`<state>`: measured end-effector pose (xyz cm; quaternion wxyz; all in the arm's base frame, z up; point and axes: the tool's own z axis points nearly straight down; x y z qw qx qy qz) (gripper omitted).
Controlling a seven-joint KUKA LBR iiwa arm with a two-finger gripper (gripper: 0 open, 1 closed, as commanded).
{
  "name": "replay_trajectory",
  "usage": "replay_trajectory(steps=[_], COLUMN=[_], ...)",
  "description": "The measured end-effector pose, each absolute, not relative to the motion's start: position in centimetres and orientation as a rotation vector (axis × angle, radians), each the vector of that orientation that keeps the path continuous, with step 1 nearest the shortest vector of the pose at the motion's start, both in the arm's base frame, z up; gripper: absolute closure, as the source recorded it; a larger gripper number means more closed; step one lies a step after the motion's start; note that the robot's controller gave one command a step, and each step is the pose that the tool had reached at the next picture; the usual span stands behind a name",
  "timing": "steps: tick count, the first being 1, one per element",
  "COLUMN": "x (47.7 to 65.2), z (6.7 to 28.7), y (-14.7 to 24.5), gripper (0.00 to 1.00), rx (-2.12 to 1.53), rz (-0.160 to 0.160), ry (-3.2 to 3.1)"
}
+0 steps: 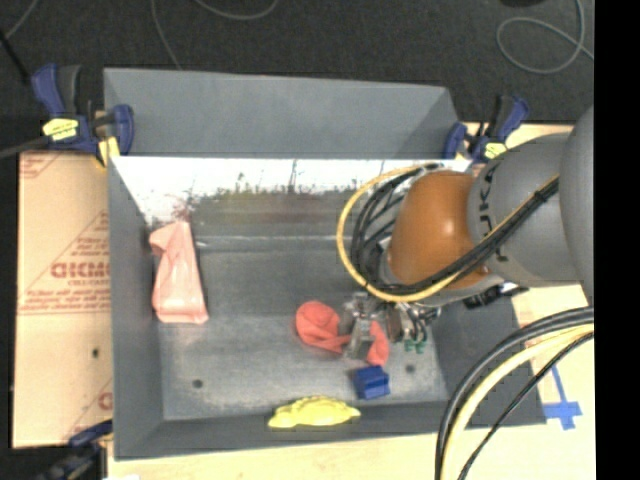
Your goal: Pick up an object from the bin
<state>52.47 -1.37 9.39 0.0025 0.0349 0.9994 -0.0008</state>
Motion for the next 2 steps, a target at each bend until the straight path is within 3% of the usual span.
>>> replay_trajectory(steps=[1, 2], x=[52.5, 54.2], z=[9.4, 26.5], y=[-1.4, -1.9], gripper=[1.0, 1.0], rx=[0.108, 0.09], rz=[-0.003, -0.003], ry=[3.135, 3.125])
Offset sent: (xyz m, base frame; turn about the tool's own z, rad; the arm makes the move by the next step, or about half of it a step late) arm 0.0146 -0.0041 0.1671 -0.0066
